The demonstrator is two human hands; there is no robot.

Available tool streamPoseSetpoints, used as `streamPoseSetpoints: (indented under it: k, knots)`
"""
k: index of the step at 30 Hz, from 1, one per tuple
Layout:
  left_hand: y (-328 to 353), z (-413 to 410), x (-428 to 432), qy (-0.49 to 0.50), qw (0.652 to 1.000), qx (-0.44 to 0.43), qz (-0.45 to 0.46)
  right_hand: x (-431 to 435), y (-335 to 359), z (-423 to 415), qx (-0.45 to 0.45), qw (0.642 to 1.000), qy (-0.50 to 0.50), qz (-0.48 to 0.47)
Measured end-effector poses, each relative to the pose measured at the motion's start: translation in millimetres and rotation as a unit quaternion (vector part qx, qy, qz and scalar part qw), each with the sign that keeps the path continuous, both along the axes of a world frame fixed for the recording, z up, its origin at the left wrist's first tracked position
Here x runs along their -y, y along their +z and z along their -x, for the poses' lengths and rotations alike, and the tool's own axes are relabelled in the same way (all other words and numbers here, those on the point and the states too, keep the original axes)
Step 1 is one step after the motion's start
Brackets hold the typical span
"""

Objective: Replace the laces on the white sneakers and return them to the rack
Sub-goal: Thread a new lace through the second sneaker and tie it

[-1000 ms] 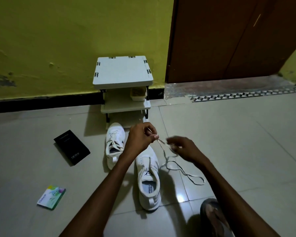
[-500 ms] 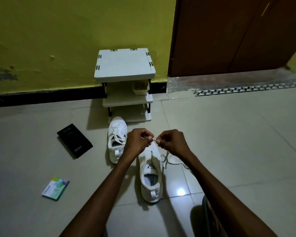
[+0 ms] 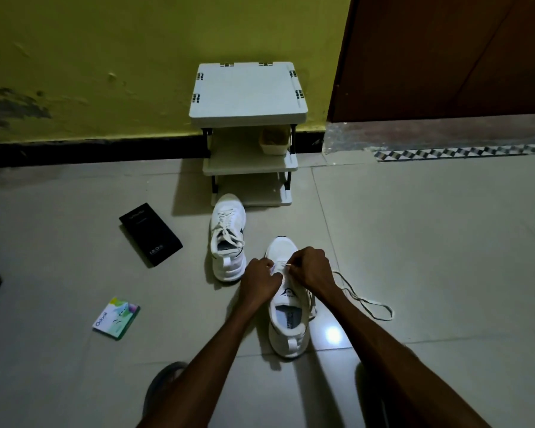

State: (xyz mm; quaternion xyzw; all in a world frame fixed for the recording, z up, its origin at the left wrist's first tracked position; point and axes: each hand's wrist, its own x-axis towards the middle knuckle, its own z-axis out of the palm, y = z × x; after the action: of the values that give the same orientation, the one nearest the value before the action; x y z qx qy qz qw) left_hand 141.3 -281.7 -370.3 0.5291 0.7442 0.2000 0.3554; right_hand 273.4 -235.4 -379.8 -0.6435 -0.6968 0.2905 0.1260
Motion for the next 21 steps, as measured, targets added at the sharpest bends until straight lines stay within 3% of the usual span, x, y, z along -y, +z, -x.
streamPoseSetpoints:
  k: [13,21]
  knots:
    - [-12,15,-20,0.069,0.987,0.124,0.07,-17,-24,11,-0.086,0.996,-0.009,0.007]
    - [-16,17,-23,0.112,0.972,0.185,0.094,-7,-31,24,-0.114,0.989,-0.093,-0.004]
